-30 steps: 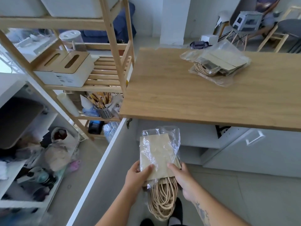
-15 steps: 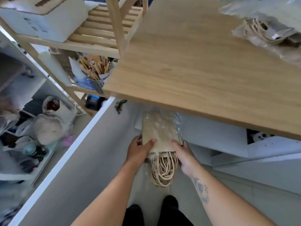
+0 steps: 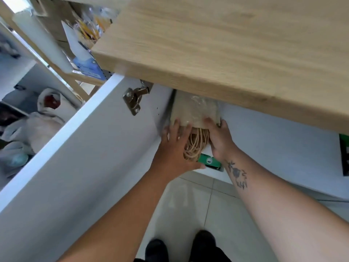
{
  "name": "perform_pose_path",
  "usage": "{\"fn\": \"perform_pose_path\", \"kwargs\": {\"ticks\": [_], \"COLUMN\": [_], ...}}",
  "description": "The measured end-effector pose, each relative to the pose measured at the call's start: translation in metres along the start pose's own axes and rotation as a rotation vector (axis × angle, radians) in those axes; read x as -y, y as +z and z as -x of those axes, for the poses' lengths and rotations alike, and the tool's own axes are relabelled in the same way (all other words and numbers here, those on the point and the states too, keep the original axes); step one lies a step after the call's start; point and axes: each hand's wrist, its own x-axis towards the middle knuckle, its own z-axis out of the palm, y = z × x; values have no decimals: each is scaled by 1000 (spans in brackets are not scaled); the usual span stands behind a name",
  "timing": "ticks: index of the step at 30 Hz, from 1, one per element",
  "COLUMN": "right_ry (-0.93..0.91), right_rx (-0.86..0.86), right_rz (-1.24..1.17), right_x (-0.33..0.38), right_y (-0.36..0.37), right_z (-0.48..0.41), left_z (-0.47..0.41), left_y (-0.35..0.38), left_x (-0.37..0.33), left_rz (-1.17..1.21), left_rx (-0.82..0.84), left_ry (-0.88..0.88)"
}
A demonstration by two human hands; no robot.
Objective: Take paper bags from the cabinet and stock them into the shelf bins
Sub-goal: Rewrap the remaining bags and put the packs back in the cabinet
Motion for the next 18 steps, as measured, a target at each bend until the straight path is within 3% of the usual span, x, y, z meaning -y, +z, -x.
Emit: {"fn": "perform_pose_path", "kwargs": {"ticks": [2,9,18], "right_ry": [-48,-348,-293], "right_rx": [16,27,-9], "right_rz": [54,515,558], "right_x": [6,-2,45], "right_y": [5,0,9], "right_z": [3,13,5], "left_z": [-4,-37,-67], "left_y": [-4,1,-14], "left_x": [2,17,1], "left_rz": [-235,-541,-729], "left_rx": [-32,-143,-204], "left_ry": [56,102,53]}}
